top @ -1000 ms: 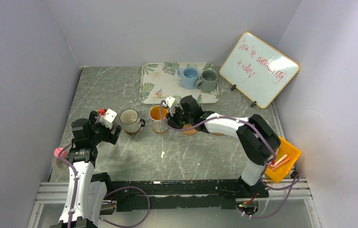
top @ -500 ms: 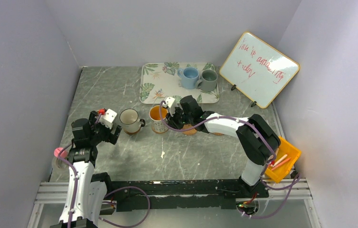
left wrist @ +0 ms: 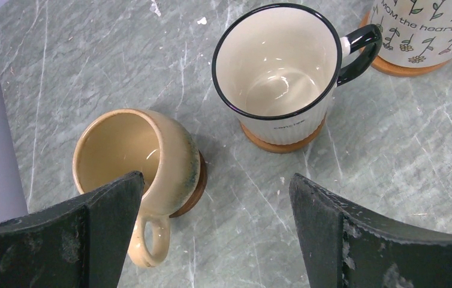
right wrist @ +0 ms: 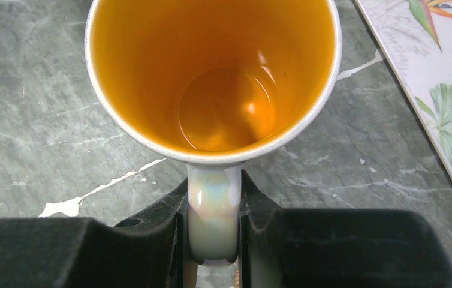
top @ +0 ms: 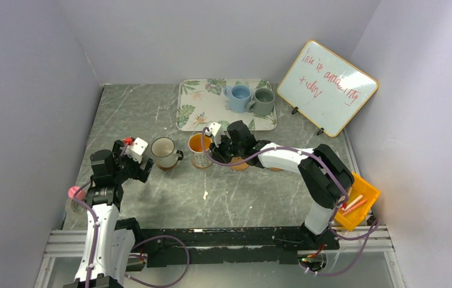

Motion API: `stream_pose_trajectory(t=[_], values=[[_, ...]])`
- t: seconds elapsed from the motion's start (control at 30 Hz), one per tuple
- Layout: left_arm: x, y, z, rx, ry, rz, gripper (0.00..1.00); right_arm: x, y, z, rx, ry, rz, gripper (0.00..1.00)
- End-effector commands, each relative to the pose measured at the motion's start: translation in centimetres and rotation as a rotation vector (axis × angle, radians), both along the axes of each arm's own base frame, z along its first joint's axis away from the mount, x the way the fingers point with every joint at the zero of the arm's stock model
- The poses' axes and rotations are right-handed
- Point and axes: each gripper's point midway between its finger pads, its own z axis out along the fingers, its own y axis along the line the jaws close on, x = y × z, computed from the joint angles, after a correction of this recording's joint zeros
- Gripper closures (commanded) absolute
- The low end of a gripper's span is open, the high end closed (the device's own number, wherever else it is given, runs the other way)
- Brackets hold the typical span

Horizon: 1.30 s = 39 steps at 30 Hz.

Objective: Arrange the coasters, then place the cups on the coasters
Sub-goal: Place the cup on the coaster.

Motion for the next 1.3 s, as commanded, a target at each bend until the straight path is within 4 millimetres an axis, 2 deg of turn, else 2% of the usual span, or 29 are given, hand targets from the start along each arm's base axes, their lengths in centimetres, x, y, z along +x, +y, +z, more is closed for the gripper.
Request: stream_pose_trajectory(t=[0.0,0.77,1.27], values=[[0.2,-0.3,0.5,0.000,-0.030,-0.026,0.04,1.5,2.3,4.0,0.114,-0.112,0.050,0.95],[0.2,-0.4,0.5,-0.002,-0.028,-0.030,0.04,1.2,2.4,4.0,0.099,-0.126,0.078,0.81],[0.2,-0.4,0.4,-0.004,-0.026,-0.033,0.04,0.4,2.1,3.2,0.074,-0.137,0.132,0.70]])
